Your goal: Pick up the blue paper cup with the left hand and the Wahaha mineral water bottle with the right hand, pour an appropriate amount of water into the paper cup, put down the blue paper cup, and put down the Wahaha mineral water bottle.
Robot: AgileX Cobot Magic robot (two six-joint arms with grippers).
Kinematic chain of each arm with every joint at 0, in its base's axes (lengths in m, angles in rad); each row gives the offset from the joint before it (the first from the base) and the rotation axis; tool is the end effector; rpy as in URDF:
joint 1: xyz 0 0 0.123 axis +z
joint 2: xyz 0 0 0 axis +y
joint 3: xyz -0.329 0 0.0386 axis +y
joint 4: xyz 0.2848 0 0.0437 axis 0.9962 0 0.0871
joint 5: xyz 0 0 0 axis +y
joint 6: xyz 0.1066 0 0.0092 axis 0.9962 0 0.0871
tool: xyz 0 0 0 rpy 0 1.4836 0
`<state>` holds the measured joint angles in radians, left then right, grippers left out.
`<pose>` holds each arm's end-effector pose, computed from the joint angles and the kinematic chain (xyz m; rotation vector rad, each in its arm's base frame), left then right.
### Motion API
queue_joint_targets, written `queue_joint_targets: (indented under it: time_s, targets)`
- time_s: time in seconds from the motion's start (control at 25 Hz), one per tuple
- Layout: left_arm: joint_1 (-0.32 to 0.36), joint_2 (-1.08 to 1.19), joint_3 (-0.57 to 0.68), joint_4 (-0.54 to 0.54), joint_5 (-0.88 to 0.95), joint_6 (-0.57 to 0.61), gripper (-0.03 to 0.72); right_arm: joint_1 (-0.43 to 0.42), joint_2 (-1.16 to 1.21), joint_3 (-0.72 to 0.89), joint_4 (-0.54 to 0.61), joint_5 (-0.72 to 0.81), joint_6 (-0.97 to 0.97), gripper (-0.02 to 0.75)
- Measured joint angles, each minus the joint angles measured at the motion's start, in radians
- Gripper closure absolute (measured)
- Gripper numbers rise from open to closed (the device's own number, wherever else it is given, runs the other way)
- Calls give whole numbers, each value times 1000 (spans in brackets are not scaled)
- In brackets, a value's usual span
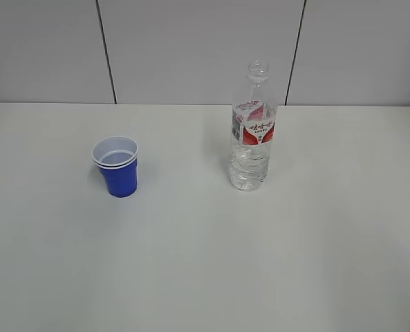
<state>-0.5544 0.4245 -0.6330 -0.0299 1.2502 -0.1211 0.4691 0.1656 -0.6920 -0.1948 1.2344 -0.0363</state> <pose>0.0387 -0.0275 0.3080 0.5483 2.4936 -0.3071 0.0017 -0.0211 0.3354 -0.5115 2.1128 0.0090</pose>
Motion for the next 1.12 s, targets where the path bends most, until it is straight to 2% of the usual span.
queue_joint_targets:
  time_s: [0.2, 0.36, 0.52, 1.12]
  targets:
    - [0, -141, 75, 57, -86, 37, 190, 0, -120, 77, -4, 12, 11, 148]
    - [0, -165, 100, 63, -144, 42, 190, 0, -131, 151, -4, 10, 36, 148]
    - [0, -165, 104, 66, -150, 43, 190, 0, -131, 185, -4, -60, 36, 148]
    - [-2, -165, 104, 66, -154, 43, 206, 0, -131, 191, -4, -81, 36, 149]
